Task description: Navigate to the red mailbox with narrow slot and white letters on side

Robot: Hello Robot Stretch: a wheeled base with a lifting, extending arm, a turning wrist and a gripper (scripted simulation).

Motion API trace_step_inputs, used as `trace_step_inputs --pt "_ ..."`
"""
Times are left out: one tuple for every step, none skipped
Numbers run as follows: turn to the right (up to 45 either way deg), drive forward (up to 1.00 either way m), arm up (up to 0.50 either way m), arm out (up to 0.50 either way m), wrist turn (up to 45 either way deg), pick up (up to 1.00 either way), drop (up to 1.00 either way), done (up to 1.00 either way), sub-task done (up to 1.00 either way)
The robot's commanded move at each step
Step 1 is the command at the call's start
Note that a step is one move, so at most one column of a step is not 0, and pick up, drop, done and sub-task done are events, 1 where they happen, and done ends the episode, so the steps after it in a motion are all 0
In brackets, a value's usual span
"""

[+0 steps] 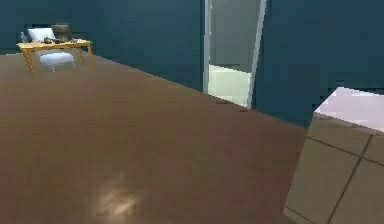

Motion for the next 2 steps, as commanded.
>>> trace_step_inputs --pt "-45.0 0.00 0.00 0.00 0.0 0.00 0.00 0.00 0.00" --pt "0.0 1.00 0.00 0.00 0.0 0.00 0.00 0.00 0.00"
